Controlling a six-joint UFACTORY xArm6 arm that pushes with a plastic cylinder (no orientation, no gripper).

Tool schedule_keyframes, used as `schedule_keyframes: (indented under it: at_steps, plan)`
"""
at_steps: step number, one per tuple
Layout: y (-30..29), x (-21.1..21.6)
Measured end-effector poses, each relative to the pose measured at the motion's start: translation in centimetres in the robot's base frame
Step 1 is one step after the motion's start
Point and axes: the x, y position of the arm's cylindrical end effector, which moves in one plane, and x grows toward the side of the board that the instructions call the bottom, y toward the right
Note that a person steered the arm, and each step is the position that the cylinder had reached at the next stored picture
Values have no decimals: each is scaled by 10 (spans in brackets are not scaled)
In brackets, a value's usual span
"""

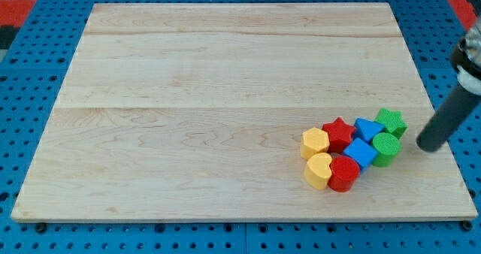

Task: Move the green circle along with green star towards center

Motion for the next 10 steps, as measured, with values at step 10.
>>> schedule_keyframes:
  at_steps: [10]
  plan:
    - [-72, 66]
